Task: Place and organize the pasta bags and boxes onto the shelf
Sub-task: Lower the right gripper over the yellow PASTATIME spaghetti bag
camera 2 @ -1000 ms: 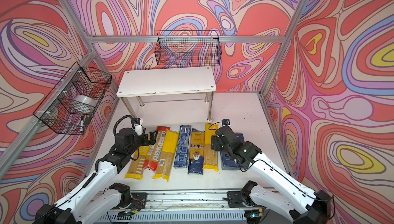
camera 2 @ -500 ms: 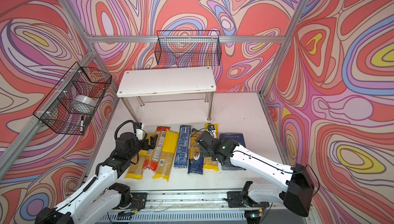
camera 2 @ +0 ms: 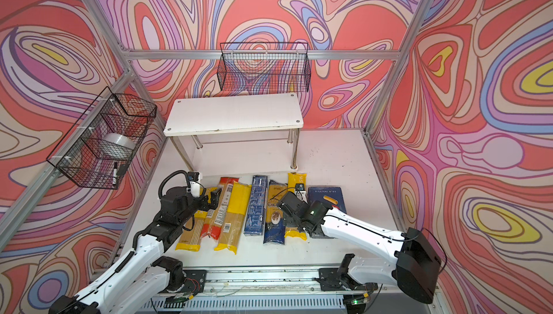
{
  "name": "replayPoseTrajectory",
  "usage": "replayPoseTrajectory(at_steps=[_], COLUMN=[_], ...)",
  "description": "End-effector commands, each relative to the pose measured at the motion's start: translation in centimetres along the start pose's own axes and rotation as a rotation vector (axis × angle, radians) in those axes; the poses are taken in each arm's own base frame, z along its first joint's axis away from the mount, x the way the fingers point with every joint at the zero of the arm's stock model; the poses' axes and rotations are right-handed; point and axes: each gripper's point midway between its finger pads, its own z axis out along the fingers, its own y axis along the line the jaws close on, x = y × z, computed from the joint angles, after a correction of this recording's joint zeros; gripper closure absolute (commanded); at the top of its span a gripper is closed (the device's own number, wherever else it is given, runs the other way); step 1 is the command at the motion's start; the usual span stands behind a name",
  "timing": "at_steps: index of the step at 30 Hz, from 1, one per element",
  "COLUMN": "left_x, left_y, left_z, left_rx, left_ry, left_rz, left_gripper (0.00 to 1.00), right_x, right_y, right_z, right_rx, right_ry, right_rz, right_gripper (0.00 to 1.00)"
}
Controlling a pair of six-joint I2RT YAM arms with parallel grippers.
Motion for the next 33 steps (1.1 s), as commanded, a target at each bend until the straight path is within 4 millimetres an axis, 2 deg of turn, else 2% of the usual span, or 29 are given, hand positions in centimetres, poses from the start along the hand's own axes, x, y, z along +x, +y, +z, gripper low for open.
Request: replayPoseTrajectory(at_steps=[1, 6, 11, 18, 26, 33], left_x=[-0.2, -0.2, -0.3, -0.3, -0.2, -0.2], left_y=[-0.2, -0.2, -0.2, -0.3, -0.2, -0.3], left_z=[-0.4, -0.5, -0.5, -0.5, -0.5, -0.5], left_rx=[0.011, 0.011, 0.014, 0.016, 0.013, 0.02], left_ry=[-0.032, -0.036, -0.039, -0.038, -0.037, -0.035], left_rz=[0.016, 0.016, 0.018, 0.018, 0.017, 0.019], left_gripper=[0.0, 0.0, 0.0, 0.0, 0.0, 0.0], right_x=[0.3, 0.4, 0.4, 0.7, 0.2, -0.4], right_y=[0.7, 1.8, 1.5, 0.4, 0.1, -0.6], right_z=[0.9, 1.7, 2.2, 2.6, 3.2, 4.8], right_rx=[-0.011, -0.045, -0.017, 0.023, 0.041, 0.018], right_ry=[0.009, 0.015, 0.015, 0.005, 0.011, 0.034], right_rz=[0.009, -0.002, 0.0, 0.004, 0.002, 0.023], right_gripper=[0.16, 0.15, 0.15, 0.09, 0.06, 0.06])
